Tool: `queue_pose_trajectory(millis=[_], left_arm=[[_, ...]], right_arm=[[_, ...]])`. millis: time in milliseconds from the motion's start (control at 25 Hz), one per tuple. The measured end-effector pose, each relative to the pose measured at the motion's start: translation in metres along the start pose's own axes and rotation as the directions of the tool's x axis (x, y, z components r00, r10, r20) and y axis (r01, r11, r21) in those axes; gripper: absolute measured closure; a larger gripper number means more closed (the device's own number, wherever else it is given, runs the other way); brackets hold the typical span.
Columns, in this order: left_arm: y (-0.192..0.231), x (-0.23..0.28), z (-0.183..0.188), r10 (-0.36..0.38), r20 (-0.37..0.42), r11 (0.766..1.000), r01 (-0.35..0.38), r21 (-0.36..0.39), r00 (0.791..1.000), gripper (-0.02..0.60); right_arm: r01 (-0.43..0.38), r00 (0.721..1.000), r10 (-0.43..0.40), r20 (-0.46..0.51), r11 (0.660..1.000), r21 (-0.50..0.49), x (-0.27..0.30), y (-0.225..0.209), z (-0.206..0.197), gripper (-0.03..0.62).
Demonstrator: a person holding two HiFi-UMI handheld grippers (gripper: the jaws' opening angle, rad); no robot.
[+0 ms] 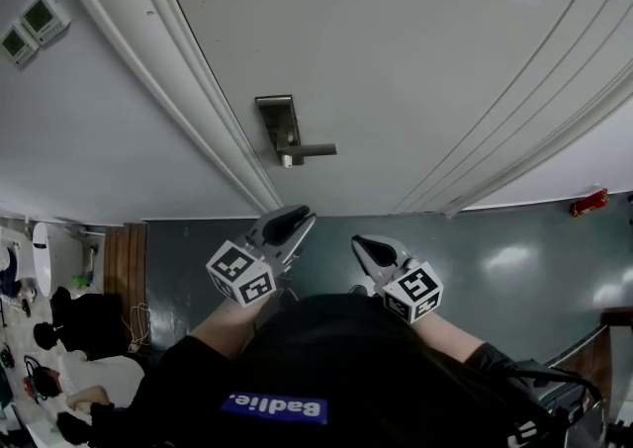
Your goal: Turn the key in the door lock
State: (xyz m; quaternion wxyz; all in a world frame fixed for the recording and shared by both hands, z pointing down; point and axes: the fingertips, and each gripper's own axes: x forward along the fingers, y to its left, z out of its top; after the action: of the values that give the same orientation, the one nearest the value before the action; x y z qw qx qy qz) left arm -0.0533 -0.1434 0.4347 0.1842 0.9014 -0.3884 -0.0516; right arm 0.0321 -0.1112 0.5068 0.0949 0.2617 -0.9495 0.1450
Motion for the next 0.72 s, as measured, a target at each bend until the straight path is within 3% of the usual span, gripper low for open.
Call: queue_pose_trajectory(millis=[240, 440, 720], left_arm=[[-0.036, -0.011, -0.008, -0.023, -0.015, 0.993, 0.024, 0.115, 1.000, 0.508], [-0.036, -0.012, -0.034, -0.018, -0.052, 0.995, 0.023, 0.095, 0.998, 0.512], [-0.048, -0.012, -0.046, -0.054, -0.105, 0.989, 0.067, 0.133, 0.993, 0.522]], right_arm=[[-0.002, 1.000, 0.002, 0.023, 1.000, -0.001, 0.002, 0.005, 0.004, 0.594], [-0.011, 1.000, 0.011, 0.010, 1.000, 0.000, 0.005, 0.010, 0.001, 0.594], [-0.035, 0.999, 0.035, 0.002, 0.999, -0.005, 0.009, 0.020, 0.001, 0.594]])
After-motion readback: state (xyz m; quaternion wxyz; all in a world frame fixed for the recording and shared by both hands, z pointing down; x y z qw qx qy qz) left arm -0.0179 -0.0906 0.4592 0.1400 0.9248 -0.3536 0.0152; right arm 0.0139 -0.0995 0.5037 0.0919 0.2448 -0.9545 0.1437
